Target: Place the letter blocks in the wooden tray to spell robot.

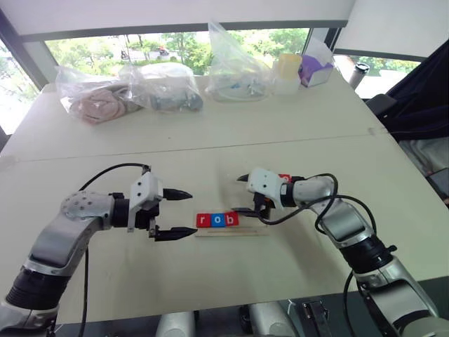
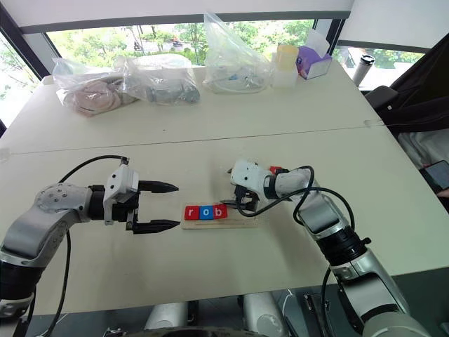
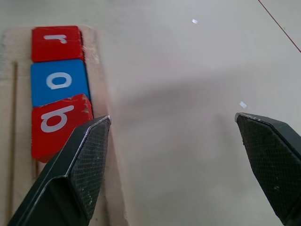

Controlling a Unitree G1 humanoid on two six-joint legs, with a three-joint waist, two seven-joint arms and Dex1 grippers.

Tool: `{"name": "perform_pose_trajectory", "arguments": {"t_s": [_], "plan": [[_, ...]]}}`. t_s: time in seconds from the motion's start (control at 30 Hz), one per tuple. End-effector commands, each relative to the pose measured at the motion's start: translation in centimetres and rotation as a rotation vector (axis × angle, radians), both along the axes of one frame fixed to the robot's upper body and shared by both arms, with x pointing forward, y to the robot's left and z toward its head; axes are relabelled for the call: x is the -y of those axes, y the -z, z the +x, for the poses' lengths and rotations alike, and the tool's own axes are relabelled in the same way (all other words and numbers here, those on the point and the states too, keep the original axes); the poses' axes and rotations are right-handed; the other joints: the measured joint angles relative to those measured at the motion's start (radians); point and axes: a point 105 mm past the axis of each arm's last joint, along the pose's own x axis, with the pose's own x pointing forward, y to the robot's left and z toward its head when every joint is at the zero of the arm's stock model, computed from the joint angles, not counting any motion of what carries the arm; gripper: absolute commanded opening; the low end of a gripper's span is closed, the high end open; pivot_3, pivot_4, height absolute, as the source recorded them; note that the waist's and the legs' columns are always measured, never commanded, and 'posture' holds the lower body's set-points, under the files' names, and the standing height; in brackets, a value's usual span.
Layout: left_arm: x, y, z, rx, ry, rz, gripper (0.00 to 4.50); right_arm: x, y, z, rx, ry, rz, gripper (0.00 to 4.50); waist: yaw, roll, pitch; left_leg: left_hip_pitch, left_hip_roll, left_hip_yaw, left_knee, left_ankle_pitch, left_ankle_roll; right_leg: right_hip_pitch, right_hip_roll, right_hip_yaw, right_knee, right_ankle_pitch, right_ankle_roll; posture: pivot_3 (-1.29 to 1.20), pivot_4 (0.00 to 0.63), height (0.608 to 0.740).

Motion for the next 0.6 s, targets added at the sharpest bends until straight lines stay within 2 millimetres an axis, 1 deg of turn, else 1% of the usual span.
{"name": "perform_pose_trajectory", "arguments": {"t_s": [0.03,0.1,0.17,0.3,0.37,0.47,0.5,0.6], "plan": [[0.3,-0.7,-0.1,0.037,0.013,-0.004,4.50,-1.1,-1.5,-1.0,0.013,-0.055,0.058,4.33,0.000,0.000,0.000,0.000,0.000,0.000,0.000,0.000,0.000,0.000,0.000,0.000,0.000,0.000,0.000,0.00,0.150,0.740],[0.4,-0.8,0.0,0.038,0.014,-0.005,4.50,-1.1,-2.1,-1.0,0.022,-0.054,0.071,4.33,0.000,0.000,0.000,0.000,0.000,0.000,0.000,0.000,0.000,0.000,0.000,0.000,0.000,0.000,0.000,0.00,0.150,0.740],[0.4,-0.8,0.0,0.040,0.014,-0.005,4.50,-0.6,-2.4,-0.6,0.046,-0.028,0.054,4.33,0.000,0.000,0.000,0.000,0.000,0.000,0.000,0.000,0.000,0.000,0.000,0.000,0.000,0.000,0.000,0.00,0.150,0.740],[0.5,-0.8,0.1,0.043,0.014,-0.007,4.50,1.7,-3.1,1.1,0.139,0.096,-0.007,4.33,0.002,0.000,0.000,0.000,0.000,0.000,0.000,0.000,0.000,0.000,0.000,0.000,0.000,0.000,0.000,0.00,0.150,0.740],[0.6,-0.8,0.1,0.042,0.015,-0.008,4.50,2.6,-3.6,1.5,0.167,0.140,-0.016,4.33,0.002,0.000,0.000,0.000,0.000,0.000,0.000,0.000,0.000,0.000,0.000,0.000,0.000,0.000,0.000,0.00,0.150,0.740],[0.7,-0.8,0.1,0.042,0.016,-0.011,4.50,4.8,-4.8,2.4,0.201,0.283,0.012,4.33,0.001,0.000,0.000,0.000,0.000,0.000,0.000,0.000,0.000,0.000,0.000,0.000,0.000,0.000,0.000,0.00,0.150,0.740],[0.7,-0.7,0.1,0.042,0.017,-0.011,4.50,5.2,-5.0,2.5,0.201,0.317,0.024,4.33,0.001,0.000,0.000,0.000,0.000,0.000,0.000,0.000,0.000,0.000,0.000,0.000,0.000,0.000,0.000,0.00,0.150,0.740],[0.7,-0.7,0.2,0.042,0.018,-0.011,4.50,7.8,-6.0,3.0,0.182,0.526,0.110,4.33,0.001,0.000,0.000,0.000,0.000,0.000,0.000,0.000,0.000,0.000,0.000,0.000,0.000,0.000,0.000,0.00,0.150,0.740]]}}
